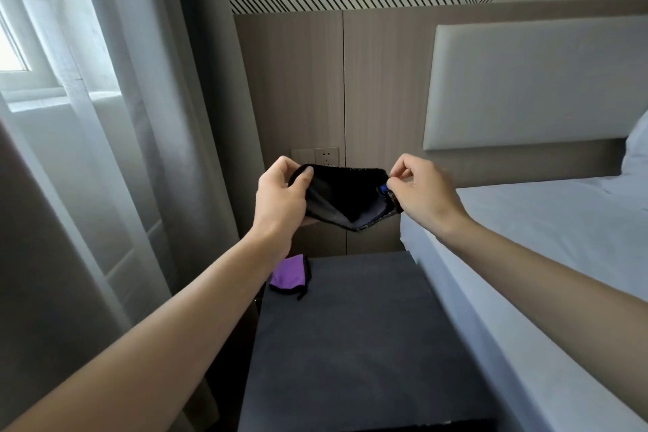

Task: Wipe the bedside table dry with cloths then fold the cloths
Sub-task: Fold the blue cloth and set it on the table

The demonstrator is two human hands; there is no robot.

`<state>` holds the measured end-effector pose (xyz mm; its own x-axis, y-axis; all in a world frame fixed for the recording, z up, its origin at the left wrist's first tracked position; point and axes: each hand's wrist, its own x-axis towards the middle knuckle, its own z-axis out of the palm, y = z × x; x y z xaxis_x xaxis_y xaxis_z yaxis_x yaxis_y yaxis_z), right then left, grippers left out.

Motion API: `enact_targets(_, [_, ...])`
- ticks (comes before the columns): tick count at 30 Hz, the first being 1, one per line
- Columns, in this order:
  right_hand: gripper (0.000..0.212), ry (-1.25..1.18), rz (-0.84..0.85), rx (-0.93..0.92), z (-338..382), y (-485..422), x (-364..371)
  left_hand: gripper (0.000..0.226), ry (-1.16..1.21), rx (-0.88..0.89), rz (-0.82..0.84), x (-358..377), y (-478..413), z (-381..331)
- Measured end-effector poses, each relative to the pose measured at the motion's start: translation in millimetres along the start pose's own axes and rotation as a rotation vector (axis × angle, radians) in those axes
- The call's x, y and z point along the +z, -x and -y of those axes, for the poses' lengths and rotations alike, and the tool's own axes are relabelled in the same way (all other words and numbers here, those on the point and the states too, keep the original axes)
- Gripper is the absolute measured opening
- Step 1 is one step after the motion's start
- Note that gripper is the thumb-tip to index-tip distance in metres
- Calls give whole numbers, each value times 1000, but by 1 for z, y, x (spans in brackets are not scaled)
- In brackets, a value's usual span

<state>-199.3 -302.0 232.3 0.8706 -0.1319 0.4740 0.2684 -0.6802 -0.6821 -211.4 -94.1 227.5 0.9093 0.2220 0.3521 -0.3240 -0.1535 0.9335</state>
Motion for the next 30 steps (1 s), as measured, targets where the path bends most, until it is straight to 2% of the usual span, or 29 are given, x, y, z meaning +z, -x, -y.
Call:
enact_targets(3, [14,73,-35,-66,4,-8,-8,11,-374,332,-20,-13,-2,-1])
enact_targets(8, [12,350,-137,-267,19,-14,-21,9,-732,766,-4,-28,-3,5])
enact_targets(13, [14,322,-45,-155,27,-22,-31,12,-995,958,79,-47,-9,12])
enact_targets(15, [17,246,0,-117,30,-24,-31,16,-933,882,81,-50,-9,16])
enact_targets(17, [21,71,64,-19,33,-24,-29,19,-799,745,64,-49,-11,20])
enact_targets(20, [18,-261,195,126,35,-28,-24,21,-407,341,206,-44,-16,16])
enact_targets(22, [19,-344,221,184,33,-35,-24,22,-47,43,285,-42,-16,8])
enact_targets(24, [17,-315,259,164,32,-39,-26,20,239,-146,338,-41,-13,2])
enact_targets(26, [14,-90,239,40,33,-41,-30,21,367,-211,359,-39,-11,0])
enact_targets(28, [12,77,134,-79,30,-42,-32,22,388,-224,350,-37,-10,2])
enact_targets(30, [12,58,74,-101,29,-43,-32,21,337,-204,338,-36,-10,6])
